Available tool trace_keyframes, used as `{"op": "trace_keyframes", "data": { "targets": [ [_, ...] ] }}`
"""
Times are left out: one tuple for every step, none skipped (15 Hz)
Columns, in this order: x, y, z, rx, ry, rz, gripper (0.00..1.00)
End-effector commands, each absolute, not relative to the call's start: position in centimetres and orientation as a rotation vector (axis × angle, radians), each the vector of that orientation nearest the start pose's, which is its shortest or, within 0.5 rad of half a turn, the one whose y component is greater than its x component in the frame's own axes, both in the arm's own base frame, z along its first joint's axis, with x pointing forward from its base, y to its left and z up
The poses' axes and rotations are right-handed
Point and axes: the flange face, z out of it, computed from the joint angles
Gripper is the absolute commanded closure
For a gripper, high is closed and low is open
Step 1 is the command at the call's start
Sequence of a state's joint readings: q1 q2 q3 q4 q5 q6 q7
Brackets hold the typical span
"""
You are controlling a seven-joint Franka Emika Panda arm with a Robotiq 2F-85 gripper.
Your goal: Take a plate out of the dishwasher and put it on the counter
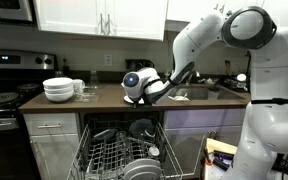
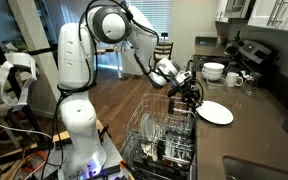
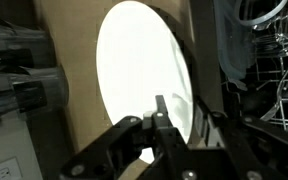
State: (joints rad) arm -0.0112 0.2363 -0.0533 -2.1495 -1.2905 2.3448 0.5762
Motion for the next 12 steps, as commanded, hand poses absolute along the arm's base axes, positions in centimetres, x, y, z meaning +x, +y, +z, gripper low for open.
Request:
{"op": "trace_keyframes", "data": {
  "targets": [
    [56.5, -6.2, 30.0, 2.218, 0.405, 0.198, 0.65],
    [56.5, -6.5, 30.0, 2.218, 0.400, 0.195, 0.67],
    [56.5, -6.7, 30.0, 2.215, 0.394, 0.191, 0.68],
    [56.5, -7.0, 30.0, 2.215, 0.392, 0.189, 0.69],
    [56.5, -7.2, 30.0, 2.215, 0.387, 0.186, 0.71],
    [56.4, -7.4, 30.0, 2.223, 0.385, 0.184, 0.67],
    [56.4, -7.4, 30.0, 2.230, 0.382, 0.180, 0.63],
    [56.3, -7.3, 30.0, 2.245, 0.389, 0.181, 0.62],
    [56.3, -7.2, 30.0, 2.254, 0.393, 0.181, 0.55],
    [56.2, -7.1, 30.1, 2.259, 0.398, 0.178, 0.50],
    [56.1, -7.0, 30.2, 2.266, 0.401, 0.174, 0.51],
    [56.0, -6.7, 30.4, 2.274, 0.404, 0.172, 0.47]
  ]
}}
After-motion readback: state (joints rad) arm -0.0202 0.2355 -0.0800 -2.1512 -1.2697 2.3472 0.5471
